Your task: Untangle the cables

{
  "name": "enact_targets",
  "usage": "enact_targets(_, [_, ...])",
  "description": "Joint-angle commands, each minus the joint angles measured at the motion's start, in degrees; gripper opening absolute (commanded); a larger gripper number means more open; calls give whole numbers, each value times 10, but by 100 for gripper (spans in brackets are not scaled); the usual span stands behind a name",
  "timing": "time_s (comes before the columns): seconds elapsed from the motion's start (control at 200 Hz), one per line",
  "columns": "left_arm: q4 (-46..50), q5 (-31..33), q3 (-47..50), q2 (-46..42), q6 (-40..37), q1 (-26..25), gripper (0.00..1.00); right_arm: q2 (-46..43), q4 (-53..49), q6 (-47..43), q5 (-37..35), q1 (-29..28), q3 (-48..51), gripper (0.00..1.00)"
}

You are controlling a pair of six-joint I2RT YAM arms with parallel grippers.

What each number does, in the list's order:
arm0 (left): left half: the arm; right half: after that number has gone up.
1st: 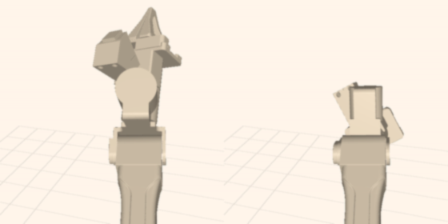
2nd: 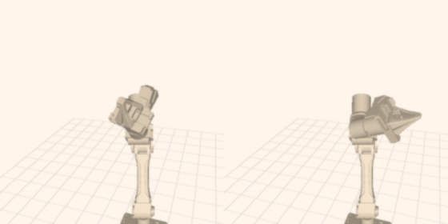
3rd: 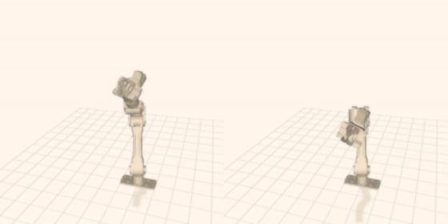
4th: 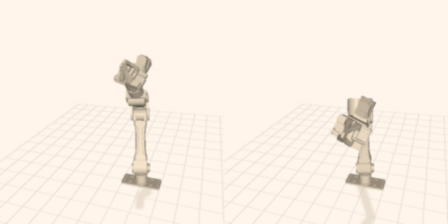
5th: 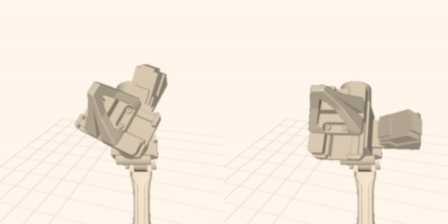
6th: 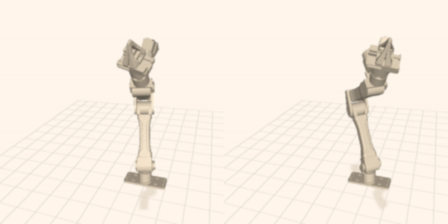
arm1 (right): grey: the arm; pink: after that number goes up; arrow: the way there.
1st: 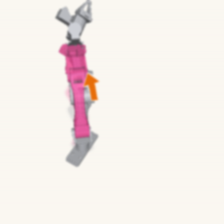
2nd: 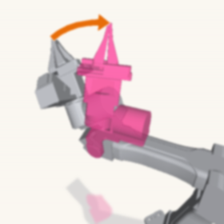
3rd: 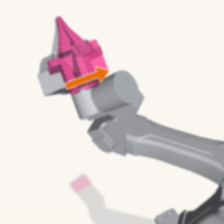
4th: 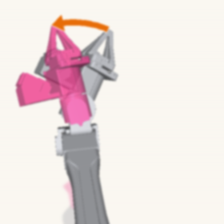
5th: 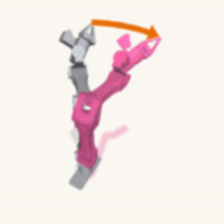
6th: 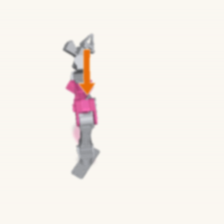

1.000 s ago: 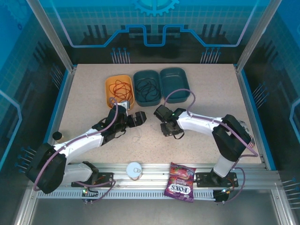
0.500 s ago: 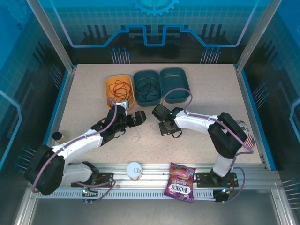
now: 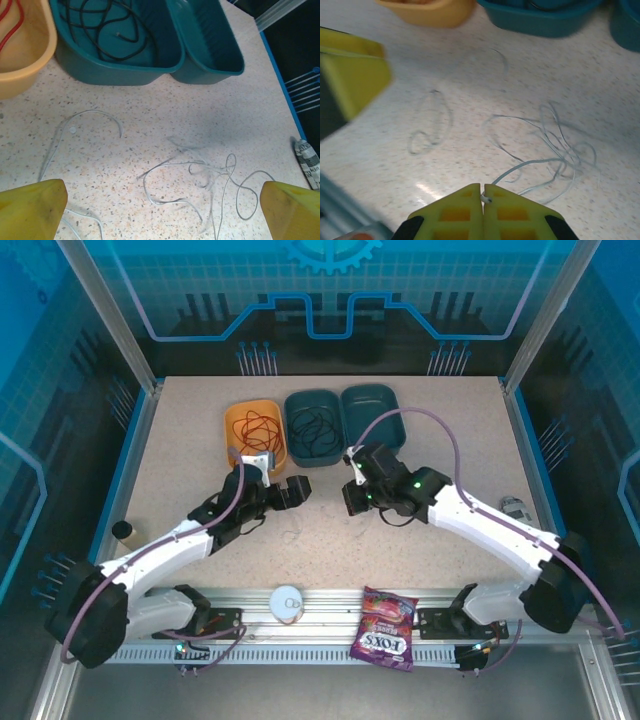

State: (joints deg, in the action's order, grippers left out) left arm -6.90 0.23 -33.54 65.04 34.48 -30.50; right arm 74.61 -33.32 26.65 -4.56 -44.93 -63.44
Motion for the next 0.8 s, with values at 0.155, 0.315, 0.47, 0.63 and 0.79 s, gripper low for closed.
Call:
enact_targets(0.155, [-73, -67, 30, -38, -42, -5, 99, -73, 53, -42, 109, 14, -8, 0])
enact_targets(0.315, [-104, -110, 36, -35, -57, -5, 98, -83, 53, -56, 130, 21, -28, 0])
enact_targets(0.47, [-101, -109, 36, -26, -69, -5, 91, -84, 51, -62, 131, 33, -52, 1])
enact_targets(0.63, [-145, -141, 49, 4, -85, -5, 80, -74, 68, -52, 148, 47, -61, 1])
enact_targets(0.79, [-263, -175, 89, 52, -120, -23, 68, -69, 91, -33, 183, 66, -60, 1])
